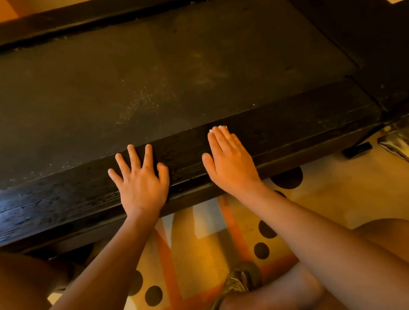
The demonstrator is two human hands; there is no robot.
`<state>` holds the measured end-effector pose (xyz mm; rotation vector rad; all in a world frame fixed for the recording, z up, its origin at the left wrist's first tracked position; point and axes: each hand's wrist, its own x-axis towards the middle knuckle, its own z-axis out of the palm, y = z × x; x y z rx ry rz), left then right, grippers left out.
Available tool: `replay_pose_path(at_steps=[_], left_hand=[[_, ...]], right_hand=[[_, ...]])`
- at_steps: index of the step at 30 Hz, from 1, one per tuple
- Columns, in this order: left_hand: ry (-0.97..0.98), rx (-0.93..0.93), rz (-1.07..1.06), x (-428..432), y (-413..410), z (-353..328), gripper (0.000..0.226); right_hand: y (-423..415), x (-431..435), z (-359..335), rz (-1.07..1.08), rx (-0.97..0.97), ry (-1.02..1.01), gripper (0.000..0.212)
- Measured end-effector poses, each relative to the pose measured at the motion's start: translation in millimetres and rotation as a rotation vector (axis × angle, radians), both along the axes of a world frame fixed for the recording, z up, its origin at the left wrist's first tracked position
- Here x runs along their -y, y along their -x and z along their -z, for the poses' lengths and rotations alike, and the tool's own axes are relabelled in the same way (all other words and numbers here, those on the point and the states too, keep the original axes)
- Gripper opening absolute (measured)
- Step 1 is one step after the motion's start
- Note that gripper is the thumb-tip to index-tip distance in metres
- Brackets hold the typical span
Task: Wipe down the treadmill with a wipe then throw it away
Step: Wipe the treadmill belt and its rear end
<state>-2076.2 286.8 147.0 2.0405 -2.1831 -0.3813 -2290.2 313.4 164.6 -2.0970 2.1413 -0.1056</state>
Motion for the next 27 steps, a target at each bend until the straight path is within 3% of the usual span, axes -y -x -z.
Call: replay_pose_path(at_steps=[3,8,15,22,27], left_hand=[[-0.001,-0.007,-0.002,1.0,0.3,-0.1,0.061],[0.009,-0.025,-0.012,0.0,-0.4,0.9,0.061],[-0.007,-0.018,-0.011,0.8,-0.6,-0.7,0.061],[-0.011,-0.013,-0.019,-0.5,-2.2,-3.2,0.062],[-0.017,-0.01,0.009,-0.7,-0.7,-4.4,0.062]], right_hand=[[0.5,11.9,-2.1,0.02,0.006,0.01,0.064],[-2.9,-50.8,9.0,0.017,0.073,0.114,0.064],[3.3,22.1,-7.5,-0.001,-0.016,-0.054,0.071],[2.7,-41.2,-12.6,-0.048,-0.014,-0.104,0.074],[12.5,9.0,-21.6,-0.035,-0.002,-0.189,0.074]])
